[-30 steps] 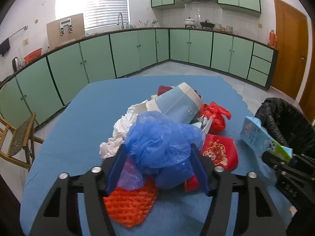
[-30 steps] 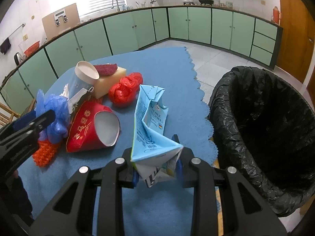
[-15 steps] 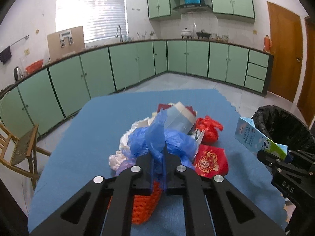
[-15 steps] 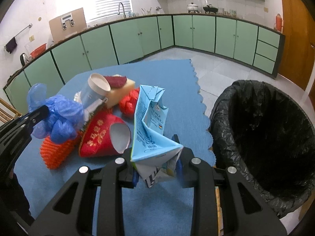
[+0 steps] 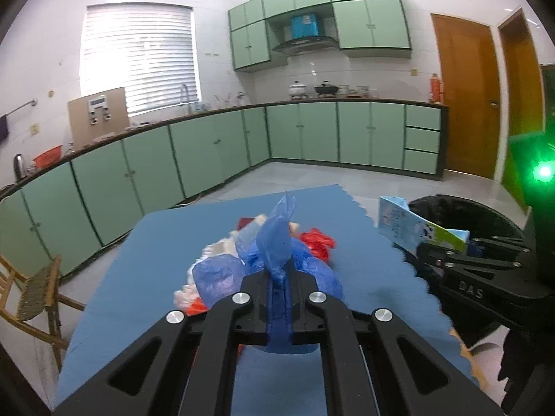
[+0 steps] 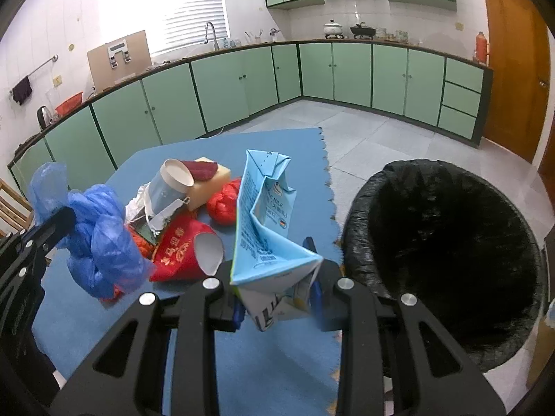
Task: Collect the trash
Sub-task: 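Carry the carton and blue mesh bag with both grippers over the black bin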
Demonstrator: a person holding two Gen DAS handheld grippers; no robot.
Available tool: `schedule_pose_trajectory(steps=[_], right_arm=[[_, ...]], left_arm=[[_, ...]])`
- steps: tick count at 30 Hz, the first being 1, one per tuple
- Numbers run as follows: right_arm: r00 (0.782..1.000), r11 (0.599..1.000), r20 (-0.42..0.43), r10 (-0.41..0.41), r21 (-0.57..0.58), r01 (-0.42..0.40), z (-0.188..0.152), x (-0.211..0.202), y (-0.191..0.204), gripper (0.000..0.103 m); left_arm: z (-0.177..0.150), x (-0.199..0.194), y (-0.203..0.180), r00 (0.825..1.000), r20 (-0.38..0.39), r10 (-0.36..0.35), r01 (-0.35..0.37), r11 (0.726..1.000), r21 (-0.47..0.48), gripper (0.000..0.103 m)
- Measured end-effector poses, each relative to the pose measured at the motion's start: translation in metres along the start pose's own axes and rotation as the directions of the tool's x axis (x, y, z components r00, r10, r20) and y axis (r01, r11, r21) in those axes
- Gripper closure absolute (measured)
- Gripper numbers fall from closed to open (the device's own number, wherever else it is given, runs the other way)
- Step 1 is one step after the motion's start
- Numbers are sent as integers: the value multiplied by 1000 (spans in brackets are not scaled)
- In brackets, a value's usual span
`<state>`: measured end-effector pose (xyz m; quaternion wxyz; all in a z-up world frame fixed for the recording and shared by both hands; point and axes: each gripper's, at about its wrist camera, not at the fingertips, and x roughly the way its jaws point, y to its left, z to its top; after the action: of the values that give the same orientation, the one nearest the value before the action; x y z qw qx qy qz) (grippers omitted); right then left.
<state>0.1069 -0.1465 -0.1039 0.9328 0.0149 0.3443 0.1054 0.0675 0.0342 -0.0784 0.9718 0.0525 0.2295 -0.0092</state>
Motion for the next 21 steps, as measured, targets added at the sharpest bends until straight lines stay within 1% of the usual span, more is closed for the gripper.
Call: schedule_pose_trajectory(steps=[2,7,10,13,17,21], right_arm=[[1000,1000,-3,-7,4,7,0,-3,-4,76],[1000,1000,2,-10,27,10,2,-8,-13,76],[1000,1000,21,-15,28,15,6,-16,-18,76],[999,999,41,-22,42,20,11,-24,-27,76],[996,997,71,-45,67,40,19,-39,-46,76],[991,991,100,-91,103,80,24,-52,-76,76]], left_arm=[[0,0,-1,1000,-2,-20,20,1000,-6,99],[1,1,2,999,-8,-40,40,999,-24,99],[6,0,0,998,0,-58,58,997,-42,99],[19,1,-5,996,20,-83,84,996,-42,99],[31,6,-19,991,21,-135,136,990,-45,99],[45,14,-42,979,17,-204,204,978,-39,99]])
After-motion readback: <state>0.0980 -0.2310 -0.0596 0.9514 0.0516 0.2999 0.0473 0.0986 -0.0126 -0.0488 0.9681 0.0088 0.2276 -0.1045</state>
